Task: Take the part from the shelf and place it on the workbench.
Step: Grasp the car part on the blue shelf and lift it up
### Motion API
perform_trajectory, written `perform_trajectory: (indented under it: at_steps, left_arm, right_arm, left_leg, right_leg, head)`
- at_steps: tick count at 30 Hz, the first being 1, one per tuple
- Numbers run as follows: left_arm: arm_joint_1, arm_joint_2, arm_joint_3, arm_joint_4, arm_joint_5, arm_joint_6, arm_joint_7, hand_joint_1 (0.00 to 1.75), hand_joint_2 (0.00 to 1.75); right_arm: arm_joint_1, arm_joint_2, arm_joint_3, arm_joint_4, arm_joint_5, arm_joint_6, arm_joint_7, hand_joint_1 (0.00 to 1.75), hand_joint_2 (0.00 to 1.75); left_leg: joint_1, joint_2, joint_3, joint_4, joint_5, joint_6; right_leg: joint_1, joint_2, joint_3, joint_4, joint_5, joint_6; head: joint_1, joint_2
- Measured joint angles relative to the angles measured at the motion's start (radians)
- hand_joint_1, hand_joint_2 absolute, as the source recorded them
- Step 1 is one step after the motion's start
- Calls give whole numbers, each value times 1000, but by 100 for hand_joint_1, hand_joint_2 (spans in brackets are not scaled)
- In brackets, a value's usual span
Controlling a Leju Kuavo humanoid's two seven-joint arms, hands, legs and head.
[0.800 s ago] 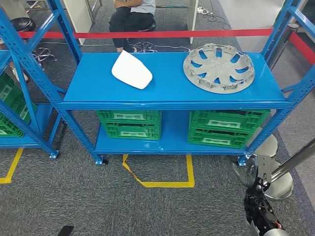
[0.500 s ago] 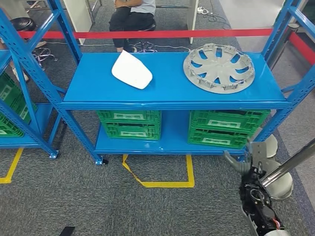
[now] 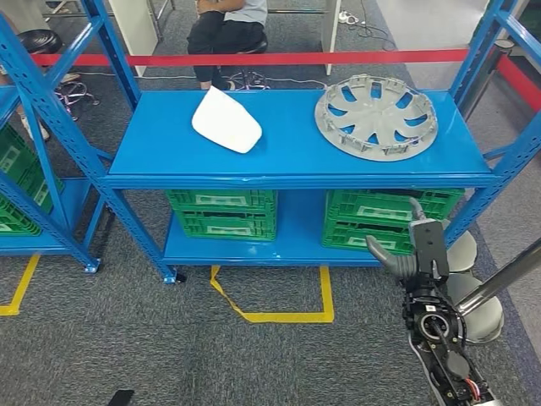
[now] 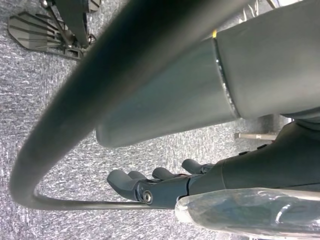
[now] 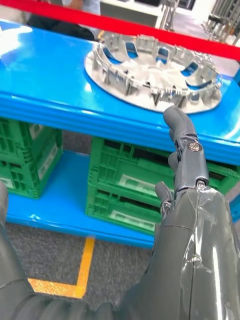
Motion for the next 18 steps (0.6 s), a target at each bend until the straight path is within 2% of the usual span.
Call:
perform_trajectory:
  at_steps: [8, 13, 18]
  left_arm:
    - [0, -7, -10, 0, -6, -4, 2, 0, 0]
    - [-11, -12, -29, 0, -24, -12, 8, 0, 0]
    - [-21, -22, -47, 0, -17, -10, 8, 0, 0]
  right_arm:
    - [-74, -12, 15, -3, -3, 15, 45, 0, 175]
    - [-184, -41, 12, 20, -11, 13, 97, 0, 175]
    - [-266, -61, 5, 54, -14, 11, 100, 0, 175]
  left_leg:
    - [0, 0, -1, 0, 1, 0]
    - [0, 0, -3, 0, 2, 0]
    - [0, 0, -3, 1, 3, 0]
  right_leg:
    - [0, 0, -1, 0, 1, 0]
    - [0, 0, -3, 0, 3, 0]
    - [0, 0, -3, 0, 3, 1]
  head:
    - [-1, 0]
    - [0, 0]
    - [1, 0]
